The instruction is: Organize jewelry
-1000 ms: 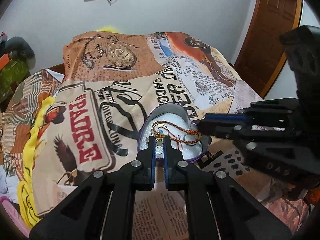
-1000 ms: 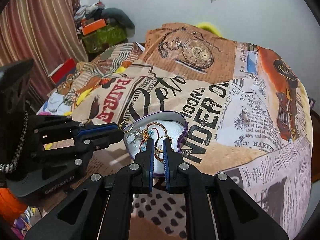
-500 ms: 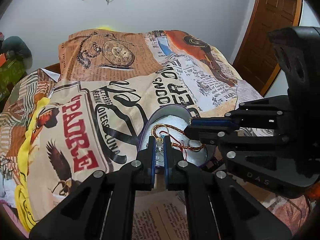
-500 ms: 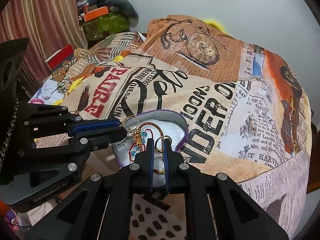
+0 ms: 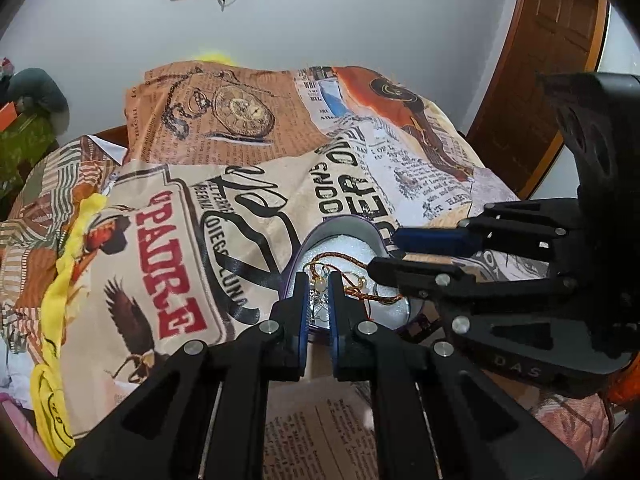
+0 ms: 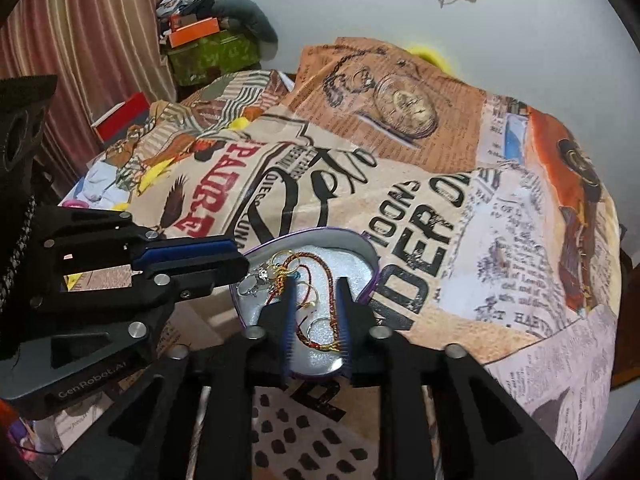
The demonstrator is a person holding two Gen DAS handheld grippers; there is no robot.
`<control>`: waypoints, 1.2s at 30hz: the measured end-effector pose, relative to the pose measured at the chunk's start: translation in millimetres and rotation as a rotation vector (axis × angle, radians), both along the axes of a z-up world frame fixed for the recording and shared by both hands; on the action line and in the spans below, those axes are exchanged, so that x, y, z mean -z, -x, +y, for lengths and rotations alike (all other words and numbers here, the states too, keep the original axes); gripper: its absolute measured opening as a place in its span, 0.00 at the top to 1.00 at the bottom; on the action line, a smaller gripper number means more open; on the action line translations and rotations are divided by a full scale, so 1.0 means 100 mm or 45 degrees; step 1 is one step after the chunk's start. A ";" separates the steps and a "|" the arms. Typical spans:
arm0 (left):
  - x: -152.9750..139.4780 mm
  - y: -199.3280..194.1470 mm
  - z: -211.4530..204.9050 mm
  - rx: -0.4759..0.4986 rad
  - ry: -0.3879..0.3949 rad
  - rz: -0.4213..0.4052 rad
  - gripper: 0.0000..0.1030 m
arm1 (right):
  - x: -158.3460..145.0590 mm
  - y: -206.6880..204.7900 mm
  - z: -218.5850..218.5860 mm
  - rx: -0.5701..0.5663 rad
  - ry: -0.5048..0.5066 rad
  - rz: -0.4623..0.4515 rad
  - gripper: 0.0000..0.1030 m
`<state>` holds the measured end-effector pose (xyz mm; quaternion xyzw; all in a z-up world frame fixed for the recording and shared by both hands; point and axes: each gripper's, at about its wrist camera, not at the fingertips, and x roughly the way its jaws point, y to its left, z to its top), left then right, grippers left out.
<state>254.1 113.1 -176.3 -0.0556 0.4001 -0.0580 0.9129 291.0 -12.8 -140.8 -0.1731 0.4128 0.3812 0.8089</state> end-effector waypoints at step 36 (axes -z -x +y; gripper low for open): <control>-2.15 2.51 -0.64 -0.242 -0.147 -0.940 0.07 | -2.19 2.16 -1.21 0.317 -0.729 -0.847 0.15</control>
